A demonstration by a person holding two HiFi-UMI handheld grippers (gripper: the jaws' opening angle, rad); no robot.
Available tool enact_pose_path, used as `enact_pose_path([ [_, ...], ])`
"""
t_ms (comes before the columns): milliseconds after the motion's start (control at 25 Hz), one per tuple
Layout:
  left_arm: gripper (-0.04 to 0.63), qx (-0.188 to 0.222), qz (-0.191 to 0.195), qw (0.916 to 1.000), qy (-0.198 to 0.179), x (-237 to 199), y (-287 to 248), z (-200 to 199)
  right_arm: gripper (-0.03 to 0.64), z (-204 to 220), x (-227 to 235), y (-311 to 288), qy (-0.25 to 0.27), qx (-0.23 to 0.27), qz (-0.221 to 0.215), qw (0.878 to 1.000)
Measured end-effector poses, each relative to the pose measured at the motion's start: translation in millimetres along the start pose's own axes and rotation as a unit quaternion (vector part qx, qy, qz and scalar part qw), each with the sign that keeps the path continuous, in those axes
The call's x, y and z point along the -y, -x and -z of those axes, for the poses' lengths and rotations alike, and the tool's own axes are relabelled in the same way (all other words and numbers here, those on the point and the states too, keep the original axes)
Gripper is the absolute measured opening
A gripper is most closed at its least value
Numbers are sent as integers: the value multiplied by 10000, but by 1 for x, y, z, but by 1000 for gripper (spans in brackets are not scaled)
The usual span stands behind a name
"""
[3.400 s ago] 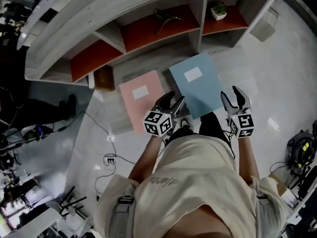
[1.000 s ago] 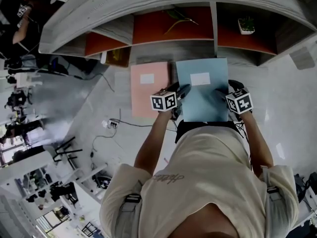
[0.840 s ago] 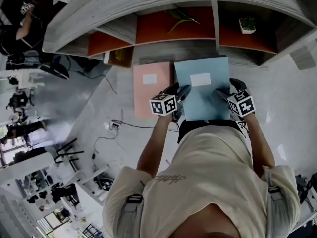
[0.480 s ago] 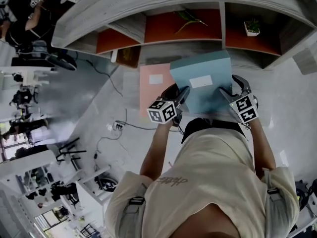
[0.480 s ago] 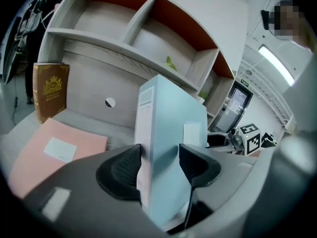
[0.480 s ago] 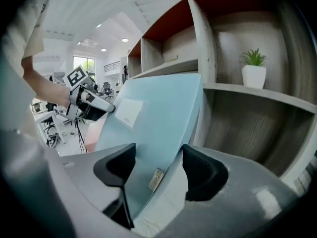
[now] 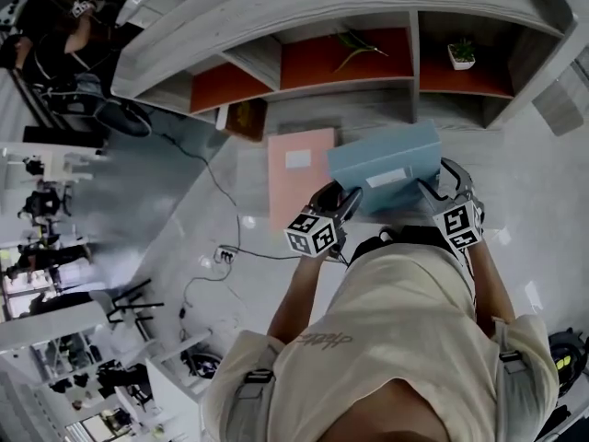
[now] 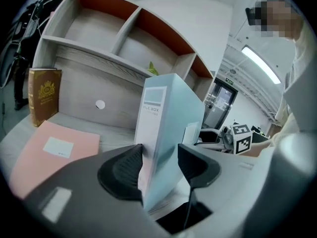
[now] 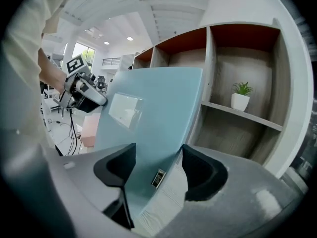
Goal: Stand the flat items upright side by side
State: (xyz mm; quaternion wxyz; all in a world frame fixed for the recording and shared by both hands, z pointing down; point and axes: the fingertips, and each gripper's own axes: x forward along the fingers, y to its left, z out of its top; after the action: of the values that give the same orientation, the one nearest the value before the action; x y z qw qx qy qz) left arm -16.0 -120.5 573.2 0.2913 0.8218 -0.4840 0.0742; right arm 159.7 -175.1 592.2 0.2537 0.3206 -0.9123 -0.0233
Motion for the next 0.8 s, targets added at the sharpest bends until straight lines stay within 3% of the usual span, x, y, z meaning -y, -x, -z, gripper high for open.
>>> enact_pose_path([
  [240,252,10,286,9993,-237,15,7,9,287,10,-10,21,39,-218,181,9996],
  [600,356,69,735,9944,-759,41,17,21,276,27,-22,50,-671,-233,294,9970],
  [800,397,41,885,9899,-1105,41,14,23,275,40,-10,64,-1203,-177,714,9900],
])
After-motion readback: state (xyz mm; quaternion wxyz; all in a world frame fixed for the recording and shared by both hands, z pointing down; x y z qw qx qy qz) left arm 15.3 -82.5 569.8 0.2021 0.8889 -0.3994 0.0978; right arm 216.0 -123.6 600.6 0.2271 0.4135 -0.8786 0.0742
